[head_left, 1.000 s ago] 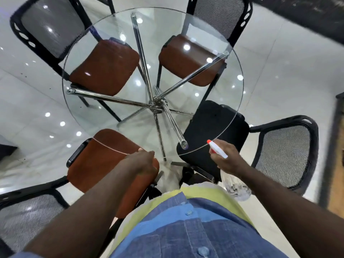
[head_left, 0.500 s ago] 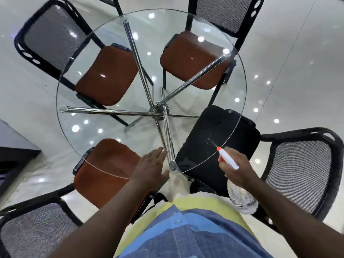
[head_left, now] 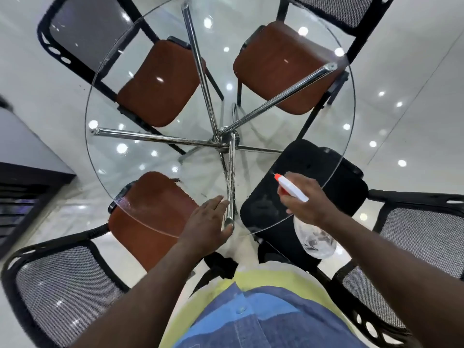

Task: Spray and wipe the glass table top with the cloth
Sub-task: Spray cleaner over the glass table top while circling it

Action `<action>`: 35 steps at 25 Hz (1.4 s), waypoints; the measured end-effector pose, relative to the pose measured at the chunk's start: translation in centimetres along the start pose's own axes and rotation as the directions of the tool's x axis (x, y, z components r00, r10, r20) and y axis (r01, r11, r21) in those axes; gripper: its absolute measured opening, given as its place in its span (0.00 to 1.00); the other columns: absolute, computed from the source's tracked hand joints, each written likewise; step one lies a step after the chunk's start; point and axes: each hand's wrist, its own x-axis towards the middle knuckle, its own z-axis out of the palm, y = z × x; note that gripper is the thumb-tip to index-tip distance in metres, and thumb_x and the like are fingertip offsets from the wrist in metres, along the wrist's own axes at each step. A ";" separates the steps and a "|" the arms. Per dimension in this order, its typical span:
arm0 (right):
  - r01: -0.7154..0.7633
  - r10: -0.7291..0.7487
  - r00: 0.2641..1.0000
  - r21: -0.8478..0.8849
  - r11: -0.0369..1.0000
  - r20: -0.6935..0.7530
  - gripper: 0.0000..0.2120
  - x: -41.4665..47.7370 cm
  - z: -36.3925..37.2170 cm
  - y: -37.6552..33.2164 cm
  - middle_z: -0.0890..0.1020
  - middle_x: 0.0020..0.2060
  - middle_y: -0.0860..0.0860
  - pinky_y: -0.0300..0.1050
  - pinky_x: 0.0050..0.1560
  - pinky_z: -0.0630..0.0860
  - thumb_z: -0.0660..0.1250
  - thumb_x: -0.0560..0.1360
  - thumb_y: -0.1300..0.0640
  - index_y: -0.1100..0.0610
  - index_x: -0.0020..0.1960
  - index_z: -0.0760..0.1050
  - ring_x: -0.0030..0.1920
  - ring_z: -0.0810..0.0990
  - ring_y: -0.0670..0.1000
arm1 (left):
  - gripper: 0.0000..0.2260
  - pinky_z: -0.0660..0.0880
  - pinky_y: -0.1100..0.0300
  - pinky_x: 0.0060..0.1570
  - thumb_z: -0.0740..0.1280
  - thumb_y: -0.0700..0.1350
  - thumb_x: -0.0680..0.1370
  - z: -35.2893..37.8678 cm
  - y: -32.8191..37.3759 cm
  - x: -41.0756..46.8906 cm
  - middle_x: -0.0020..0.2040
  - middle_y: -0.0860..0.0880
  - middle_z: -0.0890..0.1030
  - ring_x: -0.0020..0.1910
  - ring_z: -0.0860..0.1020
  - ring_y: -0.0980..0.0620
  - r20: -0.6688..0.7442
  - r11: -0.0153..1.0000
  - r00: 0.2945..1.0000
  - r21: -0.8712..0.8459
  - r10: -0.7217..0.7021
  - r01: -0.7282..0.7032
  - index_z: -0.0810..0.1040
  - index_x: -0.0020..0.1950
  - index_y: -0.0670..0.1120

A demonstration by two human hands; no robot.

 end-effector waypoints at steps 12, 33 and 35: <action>-0.191 0.189 0.950 0.018 0.981 -0.249 0.04 -4.5 -1.0 2.4 0.81 0.38 0.49 0.62 0.40 0.85 0.65 0.68 0.55 0.50 0.43 0.77 0.40 0.82 0.55 | 0.32 0.63 0.53 0.76 0.68 0.56 0.80 1.3 0.2 -1.8 0.82 0.48 0.64 0.80 0.64 0.49 0.024 0.998 0.997 -0.003 0.069 -0.069 0.64 0.82 0.49; 0.066 0.075 0.535 0.130 0.989 -0.842 0.07 -25.1 9.8 -8.8 0.82 0.42 0.56 0.43 0.31 0.81 0.65 0.70 0.61 0.59 0.48 0.78 0.35 0.82 0.57 | 0.32 0.66 0.50 0.76 0.69 0.58 0.80 -6.1 0.7 -7.3 0.80 0.52 0.67 0.78 0.65 0.50 -0.080 0.783 0.780 0.112 0.620 -0.612 0.64 0.81 0.51; 0.078 0.100 0.470 0.154 0.985 -0.877 0.08 -28.6 9.7 -9.9 0.82 0.41 0.57 0.46 0.32 0.81 0.64 0.70 0.62 0.59 0.47 0.78 0.35 0.82 0.58 | 0.32 0.66 0.49 0.77 0.68 0.59 0.79 -6.6 3.2 -7.9 0.80 0.52 0.66 0.79 0.65 0.51 -0.072 0.735 0.732 0.114 0.677 -0.669 0.63 0.81 0.52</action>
